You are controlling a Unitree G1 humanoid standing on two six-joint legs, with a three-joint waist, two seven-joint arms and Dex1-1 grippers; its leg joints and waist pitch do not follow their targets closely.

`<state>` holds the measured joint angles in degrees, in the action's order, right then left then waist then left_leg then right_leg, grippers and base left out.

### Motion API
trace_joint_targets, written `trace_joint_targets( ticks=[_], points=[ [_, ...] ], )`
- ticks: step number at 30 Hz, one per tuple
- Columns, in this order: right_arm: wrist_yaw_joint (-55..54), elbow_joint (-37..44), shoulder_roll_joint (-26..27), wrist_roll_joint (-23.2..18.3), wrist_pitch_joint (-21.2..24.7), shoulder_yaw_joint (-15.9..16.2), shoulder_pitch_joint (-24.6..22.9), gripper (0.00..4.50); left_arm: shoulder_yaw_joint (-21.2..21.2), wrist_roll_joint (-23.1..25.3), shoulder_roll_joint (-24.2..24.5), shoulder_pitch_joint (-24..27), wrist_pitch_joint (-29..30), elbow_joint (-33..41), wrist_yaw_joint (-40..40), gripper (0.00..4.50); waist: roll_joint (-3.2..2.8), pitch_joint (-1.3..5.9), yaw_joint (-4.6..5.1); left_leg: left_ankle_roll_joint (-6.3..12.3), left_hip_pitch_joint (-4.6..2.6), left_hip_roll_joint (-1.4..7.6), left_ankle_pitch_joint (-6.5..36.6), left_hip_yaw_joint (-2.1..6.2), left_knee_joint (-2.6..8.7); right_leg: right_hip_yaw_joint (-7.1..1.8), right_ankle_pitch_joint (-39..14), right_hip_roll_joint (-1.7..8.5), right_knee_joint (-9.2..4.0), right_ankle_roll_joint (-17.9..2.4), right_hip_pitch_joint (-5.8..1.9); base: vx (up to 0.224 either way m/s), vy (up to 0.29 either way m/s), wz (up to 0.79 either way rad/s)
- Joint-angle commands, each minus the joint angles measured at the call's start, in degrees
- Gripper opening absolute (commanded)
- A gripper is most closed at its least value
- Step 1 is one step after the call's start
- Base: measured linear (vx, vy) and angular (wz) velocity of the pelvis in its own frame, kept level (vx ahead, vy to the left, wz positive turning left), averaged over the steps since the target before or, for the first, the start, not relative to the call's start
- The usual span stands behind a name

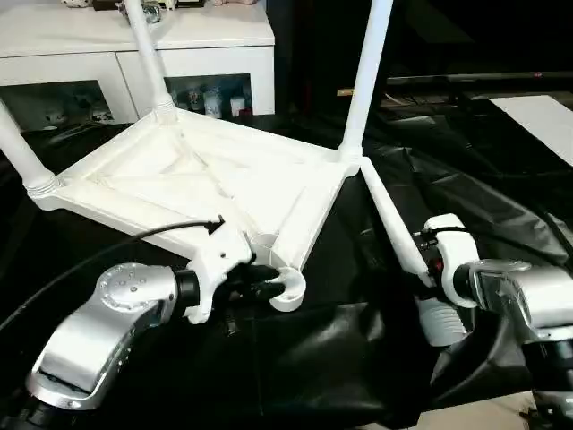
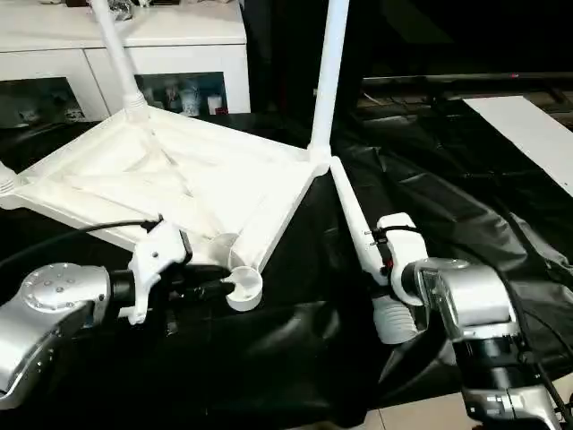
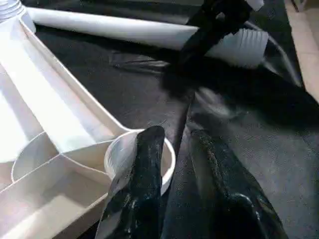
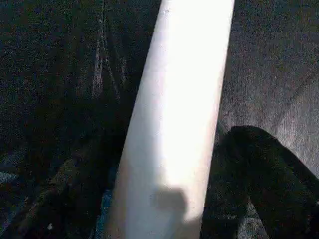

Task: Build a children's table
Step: Pick table leg

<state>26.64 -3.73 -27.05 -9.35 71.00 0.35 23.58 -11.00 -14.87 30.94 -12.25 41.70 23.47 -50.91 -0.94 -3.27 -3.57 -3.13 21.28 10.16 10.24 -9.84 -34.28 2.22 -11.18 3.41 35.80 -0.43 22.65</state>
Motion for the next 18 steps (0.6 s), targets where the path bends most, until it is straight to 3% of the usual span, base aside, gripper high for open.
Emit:
trace_joint_targets(
  ticks=[1,6,18],
  points=[
    [-0.99,-1.77,0.57,-0.14,2.16,-1.11,0.28,3.68,0.58,0.10,0.76,-0.90,0.22,0.64,0.10,1.17,0.26,3.35,-0.23,-1.95,-0.74,1.96,12.26,0.78,3.89,-2.45,-17.46,3.61,-5.11,-8.83,-2.13,0.000,0.000,0.00],
    [-2.05,-2.33,1.13,-0.42,3.68,-2.37,0.02,3.24,0.57,-0.22,1.15,-0.96,0.20,0.66,0.20,1.17,-0.09,3.42,-0.34,-2.51,-0.89,1.97,12.44,0.79,3.91,-2.43,-16.05,3.52,-4.94,-9.29,-2.13,0.000,0.000,0.00],
    [-5.34,-5.31,4.12,-1.32,5.05,-9.26,-0.73,2.21,-0.72,0.93,1.55,-1.87,-1.37,-0.75,1.38,1.17,-0.47,3.42,-0.21,-3.39,-1.15,1.88,14.40,0.86,4.02,-2.34,-16.62,3.45,-5.07,-9.15,-2.11,0.000,0.000,0.00]
  ],
)
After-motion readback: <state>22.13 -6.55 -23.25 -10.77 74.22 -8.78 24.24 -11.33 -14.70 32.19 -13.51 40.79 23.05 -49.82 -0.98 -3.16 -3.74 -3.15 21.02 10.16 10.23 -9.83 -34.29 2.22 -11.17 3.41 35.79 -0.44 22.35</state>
